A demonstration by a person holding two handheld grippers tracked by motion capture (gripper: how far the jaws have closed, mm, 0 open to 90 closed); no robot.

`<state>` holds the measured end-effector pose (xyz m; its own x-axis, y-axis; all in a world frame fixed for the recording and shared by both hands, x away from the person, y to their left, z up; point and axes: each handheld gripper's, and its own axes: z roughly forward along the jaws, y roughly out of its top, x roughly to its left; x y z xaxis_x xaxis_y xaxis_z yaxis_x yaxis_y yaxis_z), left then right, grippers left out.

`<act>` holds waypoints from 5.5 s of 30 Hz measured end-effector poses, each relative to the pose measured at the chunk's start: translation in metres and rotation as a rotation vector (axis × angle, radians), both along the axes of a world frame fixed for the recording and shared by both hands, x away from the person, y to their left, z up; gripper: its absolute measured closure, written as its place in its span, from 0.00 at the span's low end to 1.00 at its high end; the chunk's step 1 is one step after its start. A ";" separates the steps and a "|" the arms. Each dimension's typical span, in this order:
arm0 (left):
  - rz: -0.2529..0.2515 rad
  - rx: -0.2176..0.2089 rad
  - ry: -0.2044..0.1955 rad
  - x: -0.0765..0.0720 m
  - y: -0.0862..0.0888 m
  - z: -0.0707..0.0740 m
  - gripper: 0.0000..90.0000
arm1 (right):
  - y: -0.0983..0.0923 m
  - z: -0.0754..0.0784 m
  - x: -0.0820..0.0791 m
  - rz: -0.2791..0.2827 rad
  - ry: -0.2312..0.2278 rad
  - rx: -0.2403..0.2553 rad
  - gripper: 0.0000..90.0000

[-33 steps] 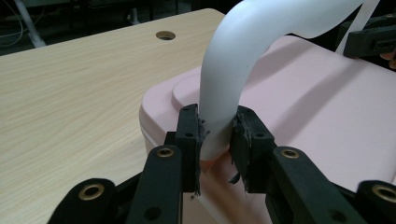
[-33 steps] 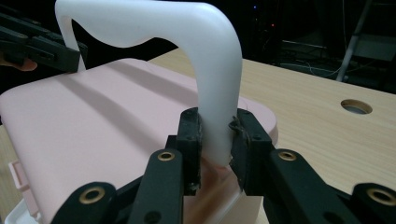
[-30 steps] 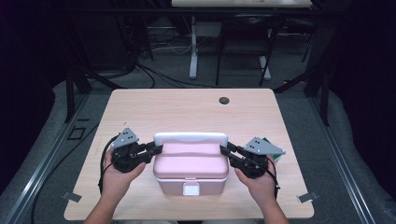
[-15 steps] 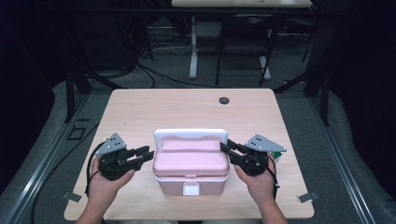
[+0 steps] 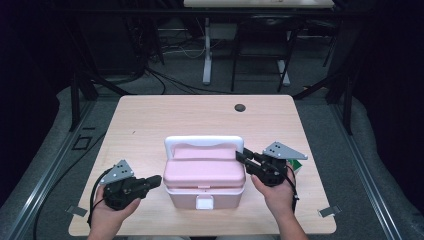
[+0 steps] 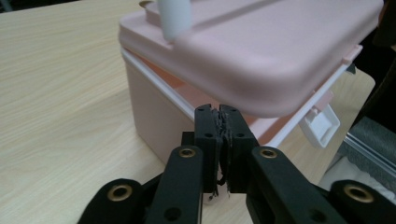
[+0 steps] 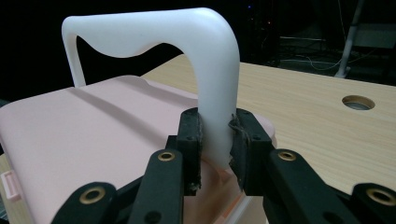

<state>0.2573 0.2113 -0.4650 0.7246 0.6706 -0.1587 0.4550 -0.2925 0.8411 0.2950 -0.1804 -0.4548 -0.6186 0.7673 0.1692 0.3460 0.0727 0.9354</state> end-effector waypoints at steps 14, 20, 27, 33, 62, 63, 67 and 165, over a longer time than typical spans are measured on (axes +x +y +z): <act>-0.035 -0.015 0.026 0.001 -0.010 -0.004 1.00 | 0.000 0.001 0.001 -0.003 0.008 0.010 0.83; -0.056 -0.005 0.033 0.004 -0.021 -0.005 1.00 | -0.001 0.001 0.001 0.000 0.009 0.005 0.83; -0.067 0.005 0.032 0.008 -0.031 -0.007 1.00 | -0.001 0.001 0.001 0.001 0.009 0.012 0.83; -0.065 0.007 0.022 0.010 -0.034 -0.006 1.00 | -0.001 0.000 0.000 -0.010 0.007 0.015 0.82; -0.067 -0.006 -0.018 0.022 -0.034 0.026 0.98 | -0.030 0.003 -0.029 -0.041 0.001 0.031 0.82; -0.065 -0.010 -0.018 0.023 -0.034 0.028 0.98 | -0.029 0.001 -0.030 -0.042 -0.001 0.023 0.83; -0.066 -0.017 -0.017 0.025 -0.035 0.034 0.98 | -0.026 -0.010 -0.034 -0.040 0.014 0.010 0.87; 0.148 -0.010 -0.029 0.133 -0.039 0.077 0.83 | 0.016 -0.053 -0.041 0.131 0.018 -0.060 0.99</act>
